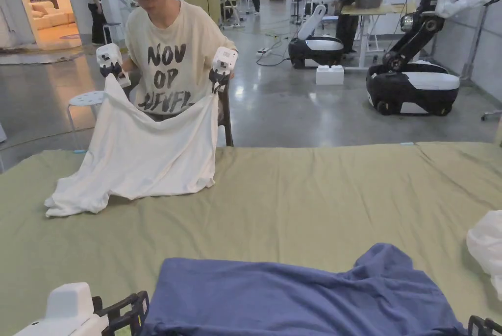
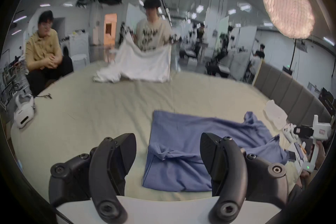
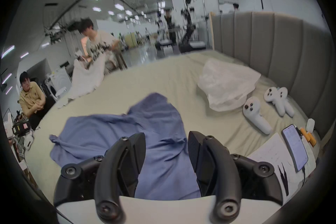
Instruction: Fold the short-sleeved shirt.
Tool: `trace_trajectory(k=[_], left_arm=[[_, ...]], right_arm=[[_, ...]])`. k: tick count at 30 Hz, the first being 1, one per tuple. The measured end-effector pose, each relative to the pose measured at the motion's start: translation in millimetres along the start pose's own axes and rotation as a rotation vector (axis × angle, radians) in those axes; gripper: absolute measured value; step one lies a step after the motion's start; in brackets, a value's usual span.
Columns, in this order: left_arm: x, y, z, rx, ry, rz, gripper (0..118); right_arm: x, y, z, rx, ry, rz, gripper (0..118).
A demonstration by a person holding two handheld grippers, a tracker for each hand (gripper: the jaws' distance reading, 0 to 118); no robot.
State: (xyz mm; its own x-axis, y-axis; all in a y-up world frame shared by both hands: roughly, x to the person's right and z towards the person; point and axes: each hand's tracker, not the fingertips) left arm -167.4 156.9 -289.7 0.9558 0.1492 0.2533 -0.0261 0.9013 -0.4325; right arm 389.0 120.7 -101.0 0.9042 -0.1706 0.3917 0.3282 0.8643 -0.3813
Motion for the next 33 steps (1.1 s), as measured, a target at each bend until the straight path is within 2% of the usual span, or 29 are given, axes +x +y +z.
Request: trace_trajectory(k=[3,4,5,6,7,8,9,10,11,12,13,15,20,24,25,26,27,28,33], left_arm=[[20.6,-9.2,52.2,0.122,0.027,-0.036,76],[27.5,-11.6,67.3,0.15,0.065,-0.065,75],[34.2,-14.2,80.0,0.159,0.085,-0.092,74],[38.5,-16.2,93.7,0.172,0.083,-0.112,67],[41.7,-19.0,107.0,0.189,0.063,-0.121,60],[43.3,-22.1,119.8,0.206,0.035,-0.138,47],[45.8,-23.6,126.3,0.207,0.013,-0.146,47],[48.2,-26.0,133.8,0.205,0.008,-0.148,42],[50.5,-28.5,141.1,0.204,0.001,-0.152,31],[51.9,-30.7,143.9,0.201,0.003,-0.145,11],[51.7,-31.7,143.4,0.199,0.0,-0.143,3],[51.2,-33.9,142.9,0.17,0.01,-0.13,0],[42.9,-39.3,132.8,0.137,-0.018,-0.108,0],[27.0,-46.9,102.7,0.083,-0.025,-0.053,3],[21.6,-49.5,91.8,0.045,-0.05,-0.042,11],[13.7,-53.0,74.9,-0.015,-0.072,-0.031,24],[7.3,-57.7,60.6,-0.044,-0.092,-0.003,49],[2.1,-62.0,46.5,-0.082,-0.1,0.0,63],[-21.4,-83.0,-28.0,-0.205,-0.022,0.001,65]], right_arm=[[-23.0,-11.8,47.2,0.073,0.04,0.029,51],[-29.0,-16.6,61.7,0.095,0.053,0.039,48],[-33.3,-21.8,74.9,0.111,0.07,0.035,39],[-36.8,-26.6,87.5,0.107,0.089,0.036,22],[-43.1,-29.4,98.1,0.106,0.091,0.035,13],[-47.7,-33.9,107.7,0.116,0.091,0.039,7],[-50.6,-37.3,115.9,0.127,0.091,0.052,7],[-52.7,-39.9,122.6,0.133,0.093,0.058,6],[-55.7,-40.2,126.6,0.137,0.096,0.059,4],[-57.1,-41.5,130.4,0.141,0.096,0.062,2],[-58.7,-42.9,133.5,0.144,0.091,0.061,0],[-58.9,-44.5,136.1,0.147,0.094,0.057,0],[-61.9,-43.8,133.5,0.138,0.083,0.084,0],[-60.3,-43.5,129.8,0.119,0.101,0.049,0],[-60.1,-44.2,129.2,0.111,0.105,0.044,0],[-60.0,-45.3,128.5,0.098,0.109,0.041,0],[-58.6,-47.8,128.7,0.092,0.109,0.041,0],[-58.3,-49.6,128.5,0.083,0.109,0.046,0],[-52.4,-58.7,130.6,0.036,0.091,0.053,0]])
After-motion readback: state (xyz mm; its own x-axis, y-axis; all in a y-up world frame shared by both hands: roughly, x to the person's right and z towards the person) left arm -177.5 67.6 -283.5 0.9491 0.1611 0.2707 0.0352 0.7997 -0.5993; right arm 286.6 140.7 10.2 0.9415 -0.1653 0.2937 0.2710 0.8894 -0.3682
